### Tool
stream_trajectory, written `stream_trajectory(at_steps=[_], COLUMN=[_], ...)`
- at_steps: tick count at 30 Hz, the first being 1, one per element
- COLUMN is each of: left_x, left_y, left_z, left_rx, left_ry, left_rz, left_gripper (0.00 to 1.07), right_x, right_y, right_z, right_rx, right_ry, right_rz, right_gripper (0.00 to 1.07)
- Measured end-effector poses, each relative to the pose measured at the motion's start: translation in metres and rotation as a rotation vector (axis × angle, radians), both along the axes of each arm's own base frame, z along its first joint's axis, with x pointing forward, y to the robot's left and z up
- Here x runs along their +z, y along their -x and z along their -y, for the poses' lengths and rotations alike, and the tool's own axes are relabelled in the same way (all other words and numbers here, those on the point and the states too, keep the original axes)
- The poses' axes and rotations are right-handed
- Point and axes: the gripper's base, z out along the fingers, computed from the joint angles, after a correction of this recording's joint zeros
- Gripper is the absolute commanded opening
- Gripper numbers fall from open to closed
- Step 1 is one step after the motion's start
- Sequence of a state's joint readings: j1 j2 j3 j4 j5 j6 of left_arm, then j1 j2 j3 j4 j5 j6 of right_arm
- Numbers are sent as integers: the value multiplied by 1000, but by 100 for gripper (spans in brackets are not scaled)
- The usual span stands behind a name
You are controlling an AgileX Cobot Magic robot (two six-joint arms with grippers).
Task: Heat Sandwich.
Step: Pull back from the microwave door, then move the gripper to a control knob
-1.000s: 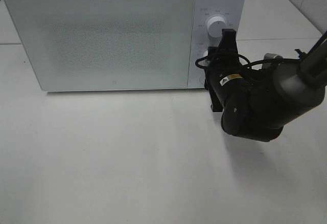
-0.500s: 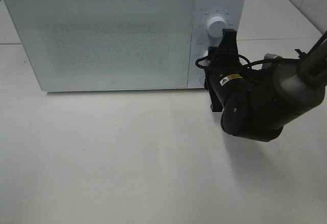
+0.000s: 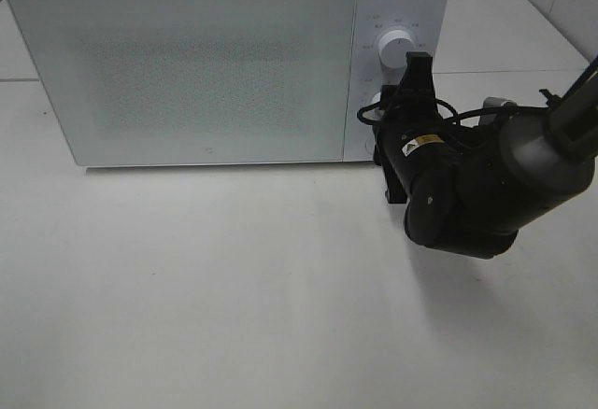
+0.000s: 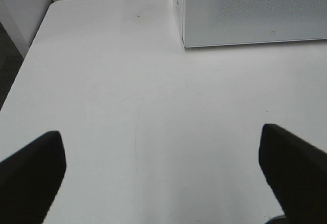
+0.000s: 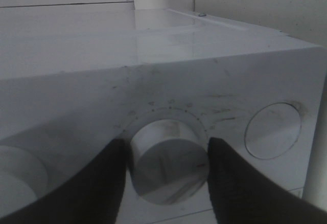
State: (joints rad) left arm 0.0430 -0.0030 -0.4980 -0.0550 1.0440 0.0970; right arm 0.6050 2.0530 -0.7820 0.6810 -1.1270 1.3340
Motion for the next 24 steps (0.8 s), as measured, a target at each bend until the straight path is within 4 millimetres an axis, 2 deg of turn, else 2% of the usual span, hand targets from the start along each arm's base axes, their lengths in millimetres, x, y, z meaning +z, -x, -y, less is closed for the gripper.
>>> stream_trajectory(at_steps=[1, 2, 6, 13, 24], left_x=[0, 0, 0, 0, 0], left_y=[0, 0, 0, 0, 0], left_z=[0, 0, 0, 0, 0], left_rx=[0, 0, 0, 0, 0], left_ry=[0, 0, 0, 0, 0], left_rz=[0, 0, 0, 0, 0], left_gripper=[97, 97, 97, 97, 97], right_x=[1, 3, 3, 3, 4], right_y=[0, 0, 1, 2, 9], right_z=[0, 0, -1, -2, 3], right_rx=[-5, -9, -9, -9, 25], right_ry=[-2, -5, -6, -6, 29], right_rz=[4, 16, 18, 18, 52], right_gripper=[68, 78, 84, 74, 73])
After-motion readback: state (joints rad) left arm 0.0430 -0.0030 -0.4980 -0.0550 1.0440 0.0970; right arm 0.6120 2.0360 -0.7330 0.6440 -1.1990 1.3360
